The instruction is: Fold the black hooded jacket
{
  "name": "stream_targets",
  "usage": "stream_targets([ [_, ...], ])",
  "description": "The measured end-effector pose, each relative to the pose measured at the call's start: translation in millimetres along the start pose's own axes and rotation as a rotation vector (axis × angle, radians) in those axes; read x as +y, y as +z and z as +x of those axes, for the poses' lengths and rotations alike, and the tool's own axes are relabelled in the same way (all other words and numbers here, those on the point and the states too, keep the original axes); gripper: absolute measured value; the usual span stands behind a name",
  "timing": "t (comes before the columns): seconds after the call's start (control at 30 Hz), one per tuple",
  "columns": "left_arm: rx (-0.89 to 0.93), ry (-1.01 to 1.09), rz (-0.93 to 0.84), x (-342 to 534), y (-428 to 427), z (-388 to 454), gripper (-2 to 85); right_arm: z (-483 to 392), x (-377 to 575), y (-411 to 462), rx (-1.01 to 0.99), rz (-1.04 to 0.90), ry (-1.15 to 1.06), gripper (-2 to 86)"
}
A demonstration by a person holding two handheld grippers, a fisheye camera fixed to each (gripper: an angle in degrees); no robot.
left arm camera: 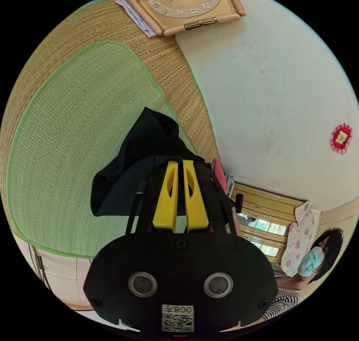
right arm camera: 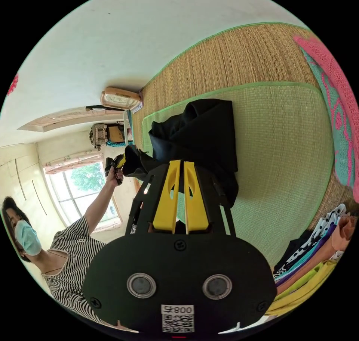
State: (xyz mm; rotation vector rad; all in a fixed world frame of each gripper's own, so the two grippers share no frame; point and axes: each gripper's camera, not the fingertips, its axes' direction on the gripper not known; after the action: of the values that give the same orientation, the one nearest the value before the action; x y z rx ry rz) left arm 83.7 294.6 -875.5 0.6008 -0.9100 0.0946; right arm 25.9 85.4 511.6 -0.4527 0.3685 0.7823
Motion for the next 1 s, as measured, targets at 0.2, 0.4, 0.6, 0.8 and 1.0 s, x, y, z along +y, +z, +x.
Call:
stream_targets([
  [0.2,0.002,-0.065,0.024,-41,35,-6,4.8,4,-58,17,-0.018,0.017,0.144,1.9],
  [0.4,0.054,0.005,0.135,-54,39,7,7.2,-9,-83,21,-0.025,0.079,0.206,2.0],
  [0.6,-0.238,0.243,0.056,-30,49,58,3.8,-37,-96,25,-0.051,0.131,0.204,2.0],
  [0.8,-0.37,0.452,-0.195,-8,140,104,0.6,-68,-114,35,-0.109,0.132,0.199,1.7],
  [1.0,-0.506,0.449,-0.271,-36,191,116,0.1,-116,-123,27,-0.055,0.176,0.105,0.3],
])
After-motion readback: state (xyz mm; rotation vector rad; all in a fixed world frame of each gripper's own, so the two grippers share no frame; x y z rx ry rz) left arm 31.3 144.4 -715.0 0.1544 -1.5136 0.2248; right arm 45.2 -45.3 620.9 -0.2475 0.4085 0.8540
